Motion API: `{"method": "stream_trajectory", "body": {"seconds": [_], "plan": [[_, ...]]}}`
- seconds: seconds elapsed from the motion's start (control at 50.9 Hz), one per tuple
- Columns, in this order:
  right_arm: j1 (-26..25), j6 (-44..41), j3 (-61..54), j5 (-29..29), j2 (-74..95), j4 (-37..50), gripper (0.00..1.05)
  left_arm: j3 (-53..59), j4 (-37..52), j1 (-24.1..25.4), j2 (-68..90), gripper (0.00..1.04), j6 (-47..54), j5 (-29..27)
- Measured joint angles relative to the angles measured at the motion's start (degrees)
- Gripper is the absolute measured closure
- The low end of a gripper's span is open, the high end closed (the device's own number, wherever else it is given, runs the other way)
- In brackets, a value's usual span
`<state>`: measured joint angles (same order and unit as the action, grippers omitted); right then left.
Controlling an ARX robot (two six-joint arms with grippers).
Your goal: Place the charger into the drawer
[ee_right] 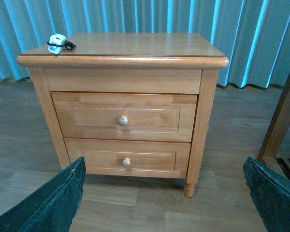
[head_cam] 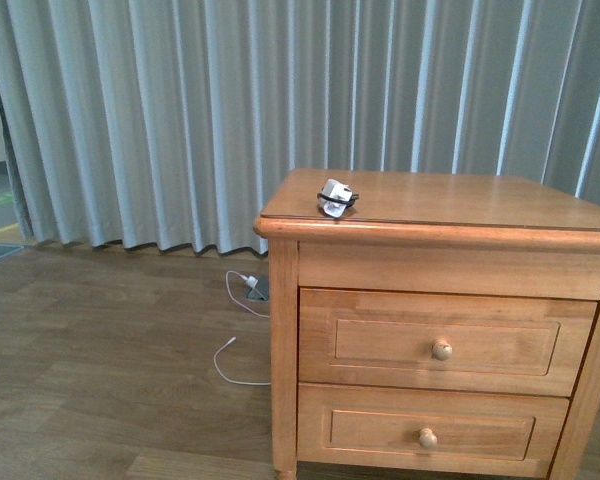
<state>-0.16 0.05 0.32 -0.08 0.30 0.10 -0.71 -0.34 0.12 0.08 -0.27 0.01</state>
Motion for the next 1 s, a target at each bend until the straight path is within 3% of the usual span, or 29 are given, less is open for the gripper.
{"method": "stream_trajectory", "body": {"seconds": [0.118, 0.196, 0.432, 0.707, 1.002], "plan": [[1.22, -1.62, 1.01, 3.76, 2.29, -3.96, 0.08, 0.0, 0.0, 0.0, 0.0, 0.06, 0.0, 0.0], [2.78, -2.36, 1.14, 4.52, 7.85, -2.16, 0.08, 0.0, 0.0, 0.0, 0.0, 0.06, 0.0, -0.02], [3.67, -1.68, 6.12, 2.69, 30.29, 11.58, 0.08, 0.0, 0.0, 0.0, 0.0, 0.06, 0.02, 0.0], [9.25, -1.81, 15.85, 3.5, 59.49, 28.04, 0.08, 0.0, 0.0, 0.0, 0.0, 0.06, 0.02, 0.0], [13.07, -2.38, 26.56, 5.95, 82.38, 38.77, 0.08, 0.0, 0.0, 0.0, 0.0, 0.06, 0.02, -0.02]]}}
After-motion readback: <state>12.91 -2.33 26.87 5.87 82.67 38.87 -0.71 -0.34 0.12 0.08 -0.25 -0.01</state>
